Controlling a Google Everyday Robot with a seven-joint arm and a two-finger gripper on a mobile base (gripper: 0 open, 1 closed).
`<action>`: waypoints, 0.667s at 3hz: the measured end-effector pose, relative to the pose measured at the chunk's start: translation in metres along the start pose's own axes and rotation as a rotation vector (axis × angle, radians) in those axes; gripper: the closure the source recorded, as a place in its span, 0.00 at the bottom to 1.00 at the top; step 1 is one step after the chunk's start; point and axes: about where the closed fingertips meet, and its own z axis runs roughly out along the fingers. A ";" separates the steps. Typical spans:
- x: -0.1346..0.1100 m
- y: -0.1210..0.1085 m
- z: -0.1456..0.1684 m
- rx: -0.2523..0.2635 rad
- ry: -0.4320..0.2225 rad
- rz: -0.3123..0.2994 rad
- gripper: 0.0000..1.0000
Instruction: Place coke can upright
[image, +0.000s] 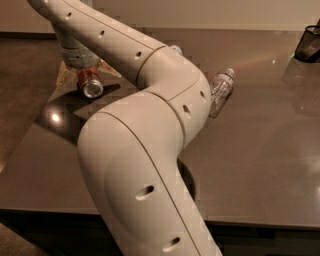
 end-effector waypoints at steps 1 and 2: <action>-0.011 0.011 0.004 -0.005 -0.003 -0.010 0.00; -0.022 0.016 0.009 -0.008 -0.003 -0.022 0.00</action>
Offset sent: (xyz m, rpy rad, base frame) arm 0.0225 0.0216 0.0014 -0.0582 0.0657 0.0294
